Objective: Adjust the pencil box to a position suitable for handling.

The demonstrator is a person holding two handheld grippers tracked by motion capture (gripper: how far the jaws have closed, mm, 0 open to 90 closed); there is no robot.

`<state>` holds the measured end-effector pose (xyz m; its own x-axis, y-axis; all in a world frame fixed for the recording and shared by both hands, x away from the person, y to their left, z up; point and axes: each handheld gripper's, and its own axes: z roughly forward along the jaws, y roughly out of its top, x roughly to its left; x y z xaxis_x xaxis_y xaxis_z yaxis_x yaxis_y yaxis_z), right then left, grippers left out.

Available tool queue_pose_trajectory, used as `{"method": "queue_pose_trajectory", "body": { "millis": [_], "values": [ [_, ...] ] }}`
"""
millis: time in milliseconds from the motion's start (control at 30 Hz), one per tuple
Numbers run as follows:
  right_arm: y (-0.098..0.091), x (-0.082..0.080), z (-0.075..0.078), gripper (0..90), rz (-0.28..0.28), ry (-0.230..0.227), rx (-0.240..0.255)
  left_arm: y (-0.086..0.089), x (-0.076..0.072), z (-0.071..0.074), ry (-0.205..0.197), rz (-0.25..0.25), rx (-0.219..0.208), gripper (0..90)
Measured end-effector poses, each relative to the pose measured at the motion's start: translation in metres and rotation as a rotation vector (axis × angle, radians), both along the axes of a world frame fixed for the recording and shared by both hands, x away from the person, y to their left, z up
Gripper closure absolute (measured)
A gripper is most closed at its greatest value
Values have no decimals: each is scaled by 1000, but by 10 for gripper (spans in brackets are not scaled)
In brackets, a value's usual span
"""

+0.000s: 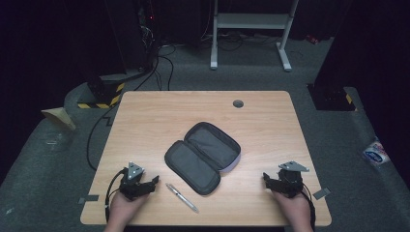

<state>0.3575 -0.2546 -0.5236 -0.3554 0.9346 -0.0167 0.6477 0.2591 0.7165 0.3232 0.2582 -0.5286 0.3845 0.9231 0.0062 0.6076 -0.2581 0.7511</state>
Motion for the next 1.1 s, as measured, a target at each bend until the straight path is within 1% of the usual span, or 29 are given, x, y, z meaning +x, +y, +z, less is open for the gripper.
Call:
{"method": "queue_pose_trajectory", "body": {
  "millis": [167, 233, 333, 400, 467, 567, 633, 833, 900, 1100],
  "values": [
    [3, -8, 1, 353, 27, -10, 4, 0, 0, 0, 1, -2, -1, 283],
    [4, -9, 2, 384, 33, -8, 6, 0, 0, 0, 1, -2, -1, 283],
    [8, -12, 3, 435, 51, -9, 23, 0, 0, 0, 0, -1, -1, 283],
    [12, -13, 6, 449, 59, -19, 32, 0, 0, 0, -1, 0, 0, 284],
    [17, -14, 9, 455, 72, -37, 30, 0, 0, 0, -1, 0, 0, 284],
    [26, -12, 15, 471, 89, -51, 49, 0, 0, 0, -1, -1, 0, 284],
    [32, -9, 18, 475, 100, -64, 48, 0, 0, 0, -1, 0, 0, 284],
    [46, 3, 31, 474, 117, -76, 64, 0, 0, 0, -1, -2, 0, 286],
    [52, 9, 36, 474, 123, -74, 78, 0, 0, 0, -1, -3, 0, 286],
    [69, 33, 50, 477, 145, -85, 74, 0, 0, 0, -2, -5, 1, 286]
  ]
}}
